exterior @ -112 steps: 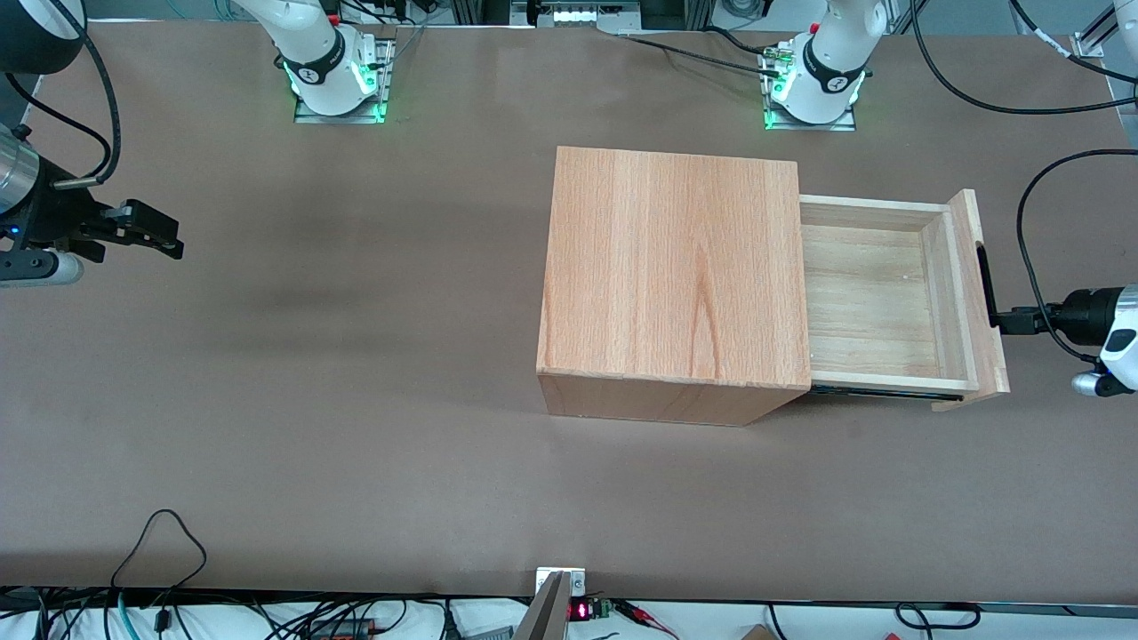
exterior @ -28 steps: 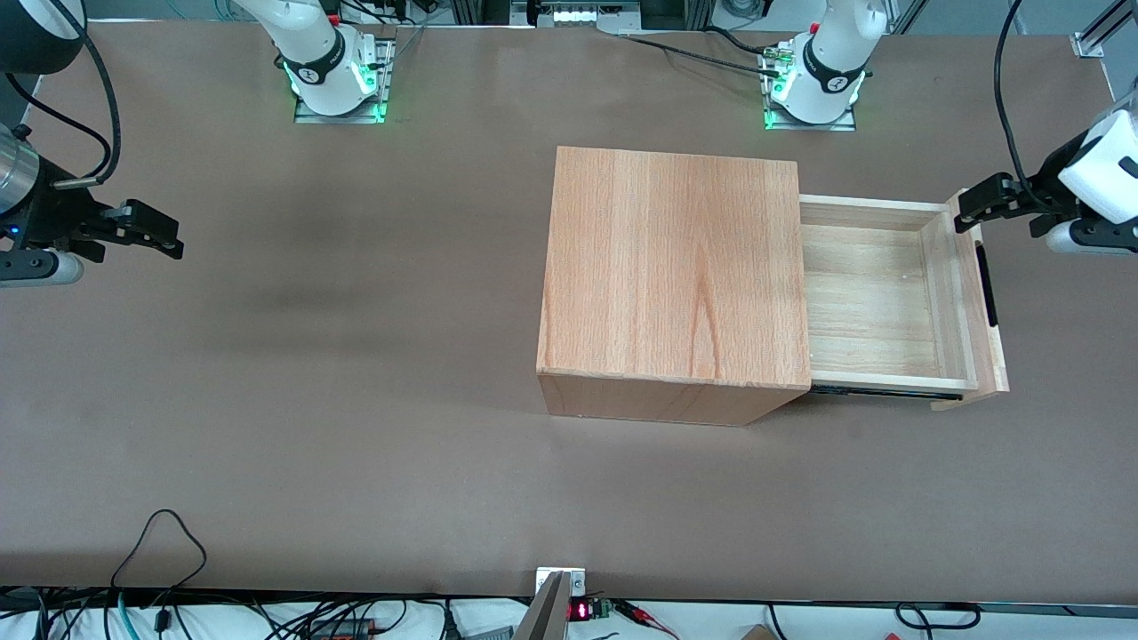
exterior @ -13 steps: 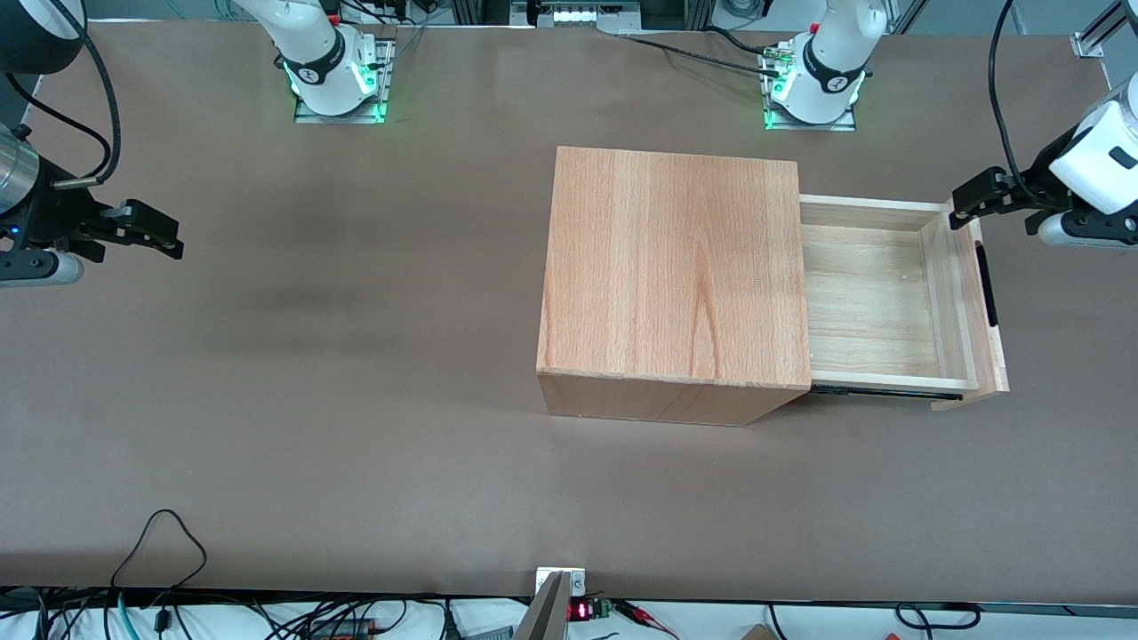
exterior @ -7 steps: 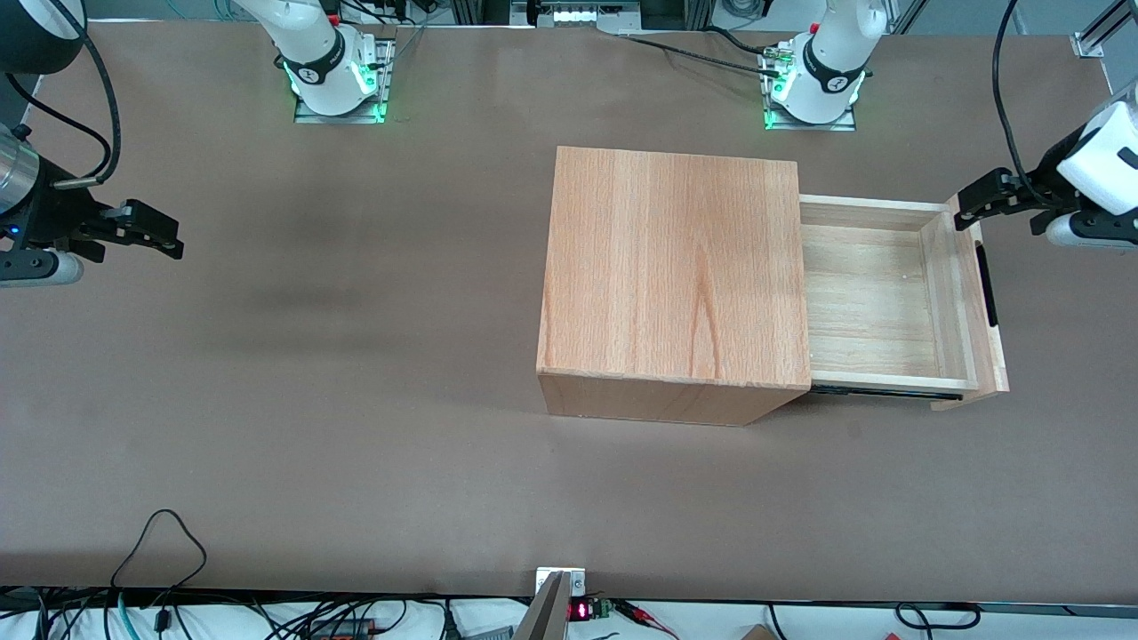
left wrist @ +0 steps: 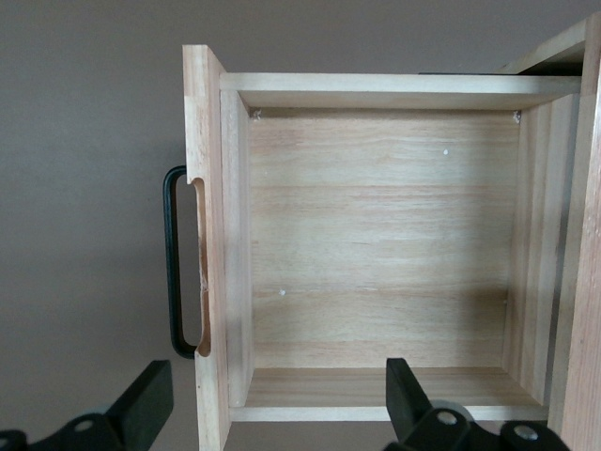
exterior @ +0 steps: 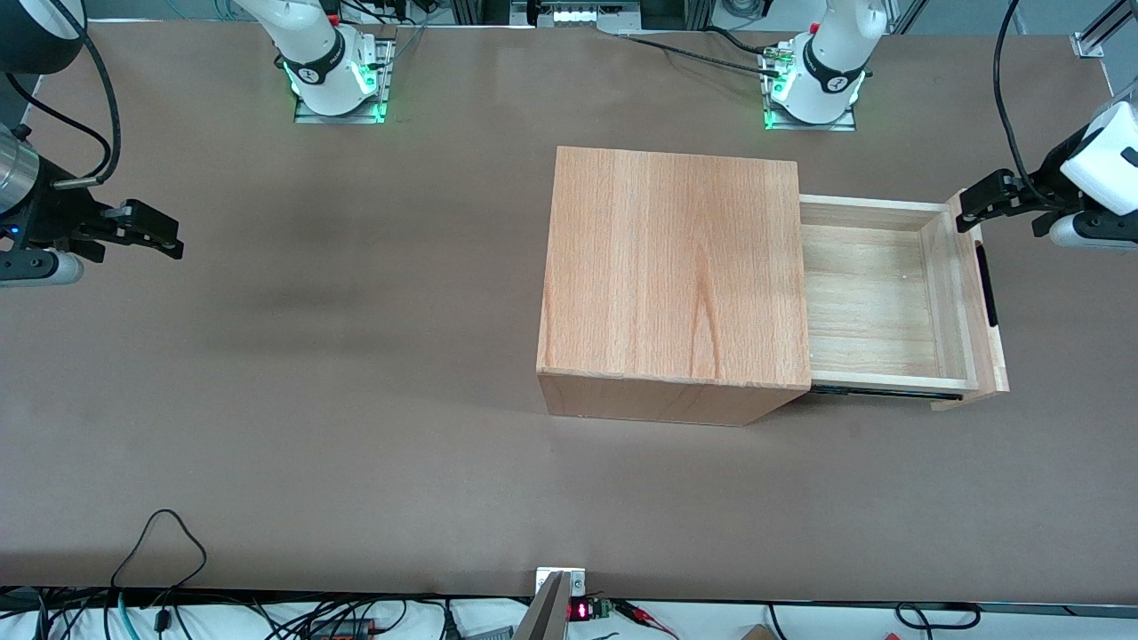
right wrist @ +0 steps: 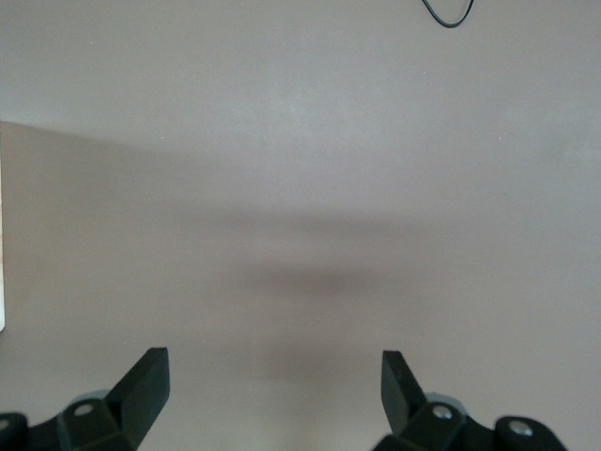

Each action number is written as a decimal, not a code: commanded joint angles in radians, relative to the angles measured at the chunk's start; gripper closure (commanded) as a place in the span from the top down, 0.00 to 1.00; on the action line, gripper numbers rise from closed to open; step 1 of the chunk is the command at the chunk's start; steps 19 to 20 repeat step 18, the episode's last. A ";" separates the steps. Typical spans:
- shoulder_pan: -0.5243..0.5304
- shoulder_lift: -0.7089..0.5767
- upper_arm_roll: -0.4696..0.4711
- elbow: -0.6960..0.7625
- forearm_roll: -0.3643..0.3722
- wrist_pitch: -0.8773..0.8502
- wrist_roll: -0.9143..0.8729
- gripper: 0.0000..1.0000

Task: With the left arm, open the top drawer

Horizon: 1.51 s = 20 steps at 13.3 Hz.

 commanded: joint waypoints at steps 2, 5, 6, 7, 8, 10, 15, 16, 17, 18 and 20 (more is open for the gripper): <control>-0.013 -0.009 0.003 -0.006 0.026 0.009 -0.050 1.00; -0.013 -0.009 0.004 -0.006 0.024 0.008 -0.050 1.00; -0.013 -0.009 0.003 -0.006 0.025 0.006 -0.051 1.00; -0.013 -0.009 -0.003 -0.006 0.025 0.006 -0.051 1.00; -0.013 -0.009 -0.003 -0.006 0.025 0.006 -0.051 1.00; -0.013 -0.009 -0.003 -0.006 0.025 0.005 -0.051 1.00; -0.013 -0.009 -0.003 -0.006 0.025 0.005 -0.051 1.00; -0.013 -0.009 -0.003 -0.006 0.025 0.005 -0.051 1.00; -0.013 -0.009 -0.003 -0.006 0.025 0.005 -0.051 1.00; -0.013 -0.009 -0.002 -0.006 0.025 0.005 -0.051 1.00; -0.013 -0.009 -0.002 -0.006 0.025 0.005 -0.051 1.00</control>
